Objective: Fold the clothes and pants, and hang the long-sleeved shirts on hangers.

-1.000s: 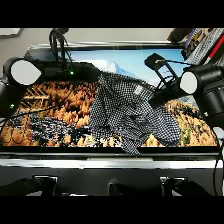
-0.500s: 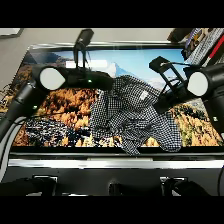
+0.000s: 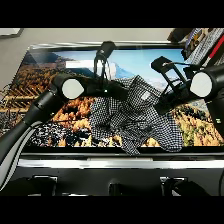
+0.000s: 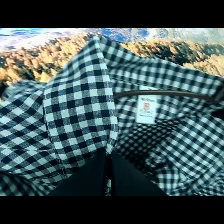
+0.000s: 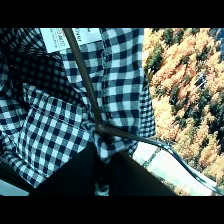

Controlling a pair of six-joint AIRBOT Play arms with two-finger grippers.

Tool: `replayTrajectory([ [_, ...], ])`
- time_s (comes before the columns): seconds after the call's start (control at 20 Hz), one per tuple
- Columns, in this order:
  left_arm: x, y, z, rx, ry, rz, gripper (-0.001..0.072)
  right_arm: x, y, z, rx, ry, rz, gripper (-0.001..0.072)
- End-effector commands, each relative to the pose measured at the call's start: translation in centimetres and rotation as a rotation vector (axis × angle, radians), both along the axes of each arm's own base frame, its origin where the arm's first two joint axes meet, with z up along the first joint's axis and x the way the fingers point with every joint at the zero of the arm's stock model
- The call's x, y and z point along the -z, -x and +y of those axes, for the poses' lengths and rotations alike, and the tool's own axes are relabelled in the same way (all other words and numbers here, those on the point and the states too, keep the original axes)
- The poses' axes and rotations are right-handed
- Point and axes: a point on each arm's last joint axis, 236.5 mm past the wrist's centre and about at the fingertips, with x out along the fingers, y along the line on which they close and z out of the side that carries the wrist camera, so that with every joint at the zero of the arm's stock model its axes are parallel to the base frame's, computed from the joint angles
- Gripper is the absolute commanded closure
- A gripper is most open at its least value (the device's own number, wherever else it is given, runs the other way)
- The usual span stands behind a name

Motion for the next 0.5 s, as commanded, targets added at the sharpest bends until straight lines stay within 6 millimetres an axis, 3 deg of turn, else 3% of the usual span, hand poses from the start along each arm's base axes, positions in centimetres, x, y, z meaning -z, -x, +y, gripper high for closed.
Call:
replayTrajectory([
  [0.0, -1.0, 1.7, -1.3, 0.050, 0.007, -0.029, 0.0689, -0.1, -0.4, 0.2, -0.002, -0.007, -0.016, 0.0683],
  [0.15, -3.1, 3.1, -1.8, 0.083, 0.024, -0.063, 0.0690, 0.7, -0.8, 0.4, -0.003, 0.000, 0.005, 0.0683],
  [0.35, -0.1, 6.2, -0.9, 0.162, -0.092, 0.045, 0.0690, 0.8, -2.3, 0.8, -0.007, -0.011, -0.036, 0.0683],
  [0.45, 0.5, 6.9, -0.8, 0.179, -0.115, 0.066, 0.0690, 0.5, -3.1, 1.1, -0.010, -0.021, -0.071, 0.0683],
])
